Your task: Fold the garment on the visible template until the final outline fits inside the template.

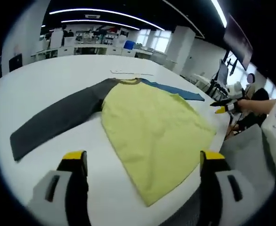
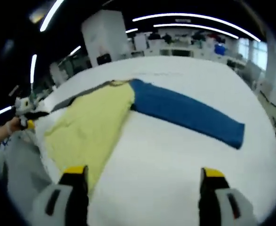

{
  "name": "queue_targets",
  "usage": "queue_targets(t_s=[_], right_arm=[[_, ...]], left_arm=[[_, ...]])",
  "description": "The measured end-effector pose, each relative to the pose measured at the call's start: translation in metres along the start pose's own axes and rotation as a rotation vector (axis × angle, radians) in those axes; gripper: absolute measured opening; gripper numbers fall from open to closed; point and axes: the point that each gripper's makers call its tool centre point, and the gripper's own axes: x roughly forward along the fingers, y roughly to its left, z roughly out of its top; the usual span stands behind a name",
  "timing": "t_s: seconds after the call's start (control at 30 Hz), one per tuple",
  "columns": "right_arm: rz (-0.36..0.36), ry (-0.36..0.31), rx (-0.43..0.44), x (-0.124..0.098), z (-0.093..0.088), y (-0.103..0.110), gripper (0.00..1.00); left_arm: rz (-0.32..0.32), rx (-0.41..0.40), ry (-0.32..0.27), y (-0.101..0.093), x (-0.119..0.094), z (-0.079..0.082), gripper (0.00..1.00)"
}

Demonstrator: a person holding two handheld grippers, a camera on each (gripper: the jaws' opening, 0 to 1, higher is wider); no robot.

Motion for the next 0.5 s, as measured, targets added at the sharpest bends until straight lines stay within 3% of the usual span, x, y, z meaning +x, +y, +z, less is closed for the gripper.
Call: queue_targets(t_s=[0.1,0.27,0.33,0.5], right_arm=[[-0.065,-0.002,0.029,-0.001,0.007,-0.035,0.9],[-0.139,-0.052,0.146,-0.004,0.025,-0.079,0.93],[-0.175,-0.068,0.162,-0.004,0.032,-0.1,0.89],[-0.231,-0.09,0.244,-0.004,0.042,-0.127,0.79]], left_arm=[[-0.008,0.003,-0.023,-0.003,0.001,0.005,0.95],[0.001,-0.001,-0.059,-0.004,0.001,0.012,0.91],[0.004,0.016,-0.066,-0.004,0.001,0.013,0.89],[0.004,-0.003,-0.112,-0.002,-0.001,0.019,0.89]])
